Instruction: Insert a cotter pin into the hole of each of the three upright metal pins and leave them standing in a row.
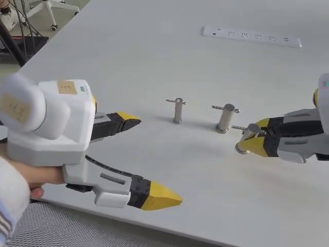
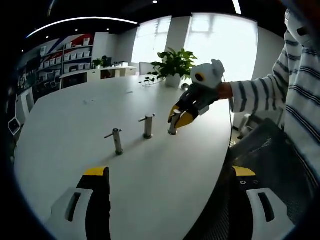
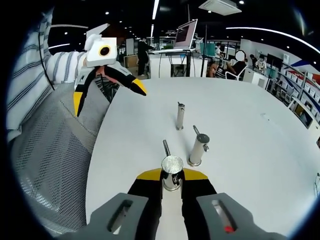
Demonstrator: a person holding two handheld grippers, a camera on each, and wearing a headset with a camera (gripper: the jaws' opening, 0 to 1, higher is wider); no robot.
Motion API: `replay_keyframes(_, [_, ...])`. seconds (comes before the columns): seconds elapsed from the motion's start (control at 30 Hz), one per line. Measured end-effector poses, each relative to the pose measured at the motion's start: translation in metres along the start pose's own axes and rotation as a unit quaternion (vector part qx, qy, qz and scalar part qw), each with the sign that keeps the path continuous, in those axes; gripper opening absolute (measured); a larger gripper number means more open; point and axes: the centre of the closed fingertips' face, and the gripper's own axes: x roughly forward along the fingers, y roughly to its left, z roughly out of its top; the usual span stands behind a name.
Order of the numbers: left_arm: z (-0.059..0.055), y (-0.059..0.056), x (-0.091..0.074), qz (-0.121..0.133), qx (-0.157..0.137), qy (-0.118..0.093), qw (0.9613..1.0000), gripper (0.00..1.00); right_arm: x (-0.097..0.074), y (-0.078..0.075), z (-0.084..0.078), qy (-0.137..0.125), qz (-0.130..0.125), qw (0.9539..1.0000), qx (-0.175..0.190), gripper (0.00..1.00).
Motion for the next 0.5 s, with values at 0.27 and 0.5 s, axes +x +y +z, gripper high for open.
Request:
replay_keyframes(0.27, [-0.002, 0.0, 0.0, 0.0, 0.0, 0.008, 1.0, 0.99, -0.014, -0.027, -0.011, 0.0, -0.022, 0.9997, 0.012, 0.08])
replay_keyframes(0.5, [-0.003, 0.0, 0.001, -0.003, 0.002, 0.014, 0.9999, 0.99, -0.017, -0.044, -0.022, 0.008, -0.026, 0.9996, 0.007, 0.08])
